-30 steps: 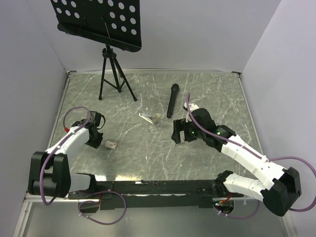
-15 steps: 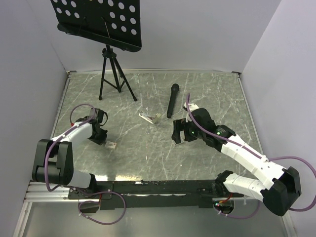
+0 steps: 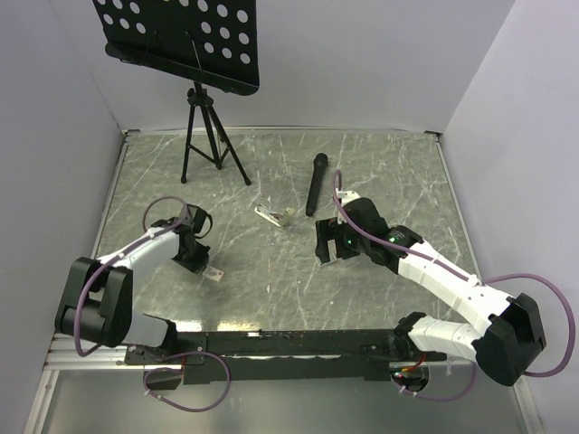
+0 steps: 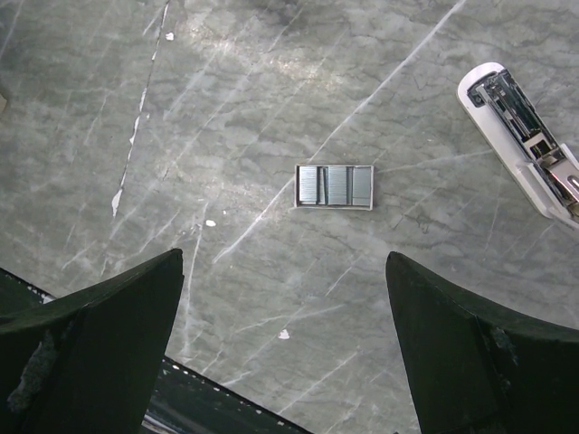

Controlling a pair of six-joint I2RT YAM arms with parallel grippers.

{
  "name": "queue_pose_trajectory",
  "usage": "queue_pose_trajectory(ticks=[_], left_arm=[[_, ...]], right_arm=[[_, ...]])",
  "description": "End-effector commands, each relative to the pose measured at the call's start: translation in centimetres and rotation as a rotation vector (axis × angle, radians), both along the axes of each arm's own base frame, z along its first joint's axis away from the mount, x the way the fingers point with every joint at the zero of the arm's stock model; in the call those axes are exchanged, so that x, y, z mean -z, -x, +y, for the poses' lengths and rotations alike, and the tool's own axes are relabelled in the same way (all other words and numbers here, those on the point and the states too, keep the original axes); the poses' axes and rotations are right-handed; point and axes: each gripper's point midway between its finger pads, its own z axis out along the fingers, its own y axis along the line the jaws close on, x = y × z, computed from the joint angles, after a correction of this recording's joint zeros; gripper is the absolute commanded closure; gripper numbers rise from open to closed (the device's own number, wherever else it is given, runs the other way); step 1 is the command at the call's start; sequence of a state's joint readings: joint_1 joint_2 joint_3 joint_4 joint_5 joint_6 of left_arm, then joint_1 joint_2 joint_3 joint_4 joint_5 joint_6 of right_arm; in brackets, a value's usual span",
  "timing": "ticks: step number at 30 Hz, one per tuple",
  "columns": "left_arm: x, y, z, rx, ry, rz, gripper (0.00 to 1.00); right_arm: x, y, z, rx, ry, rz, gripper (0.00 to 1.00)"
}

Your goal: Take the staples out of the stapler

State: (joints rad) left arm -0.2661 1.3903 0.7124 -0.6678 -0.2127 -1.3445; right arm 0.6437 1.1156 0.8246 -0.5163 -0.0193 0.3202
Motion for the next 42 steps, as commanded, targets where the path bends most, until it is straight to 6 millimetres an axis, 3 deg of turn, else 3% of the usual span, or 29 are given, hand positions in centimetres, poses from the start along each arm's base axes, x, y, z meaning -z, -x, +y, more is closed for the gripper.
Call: queue_pose_trajectory(ticks=[1,5,12,17,20,25,30,33,35,36,37,39,40,42], left_arm=[[-0.6,2.7,0.2,-0.060,-0.002,0.032,0.99],[-1.0,3.6,0.4,-0.070,-0.012,0.011,0.99],[0.2,4.9,-2.2,-0.030,0.068,0.033,0.99],[-0.4,4.9,-2.9,-0.021,0.067,0.017,0.99],[-1.5,4.1,-1.8,-0.040,0.007,-0.029,0.99],[-5.3,1.0,-0.7,-0.031,-0.055,-0.154,0.99],[-10.6,-3.1,-0.1,0.097,-0.120,-0.324,0.99],[-14.4,-5.7,-0.2,0.227,-0.140,-0.496,0.89],[-16.1,-6.4,0.0,0.297,-0.166,-0.572,0.67],[-18.3,-7.1,-0.6,0.402,-0.186,-0.674,0.56],[-19.1,-7.3,-0.8,0.452,-0.200,-0.716,0.28],[-20.5,-7.3,-1.1,0.532,-0.228,-0.788,0.08],[-20.6,-7.2,-1.1,0.550,-0.237,-0.796,0.01],[-20.7,-7.3,-1.1,0.596,-0.263,-0.806,0.01]], right_arm=[[-0.6,-0.6,0.5,-0.005,-0.012,-0.032,0.00],[-0.5,-0.5,0.7,-0.011,-0.026,-0.027,0.00],[-0.3,-0.7,1.1,-0.013,-0.029,-0.013,0.00],[-0.4,-0.8,1.0,-0.012,-0.025,-0.020,0.00],[-0.2,-0.8,0.8,-0.009,-0.017,-0.015,0.00],[0.8,-1.3,1.2,-0.012,0.004,0.000,0.00],[2.7,-2.0,1.2,-0.002,0.060,0.046,0.00],[3.8,-2.2,1.4,0.001,0.078,0.071,0.00],[4.1,-2.3,1.5,0.004,0.081,0.080,0.00],[4.4,-2.6,1.2,0.020,0.101,0.079,0.00],[4.7,-2.7,1.0,0.027,0.109,0.081,0.00],[5.3,-2.7,1.0,0.029,0.124,0.096,0.00],[5.6,-2.8,1.0,0.029,0.130,0.103,0.00],[6.2,-2.9,1.1,0.030,0.140,0.118,0.00]])
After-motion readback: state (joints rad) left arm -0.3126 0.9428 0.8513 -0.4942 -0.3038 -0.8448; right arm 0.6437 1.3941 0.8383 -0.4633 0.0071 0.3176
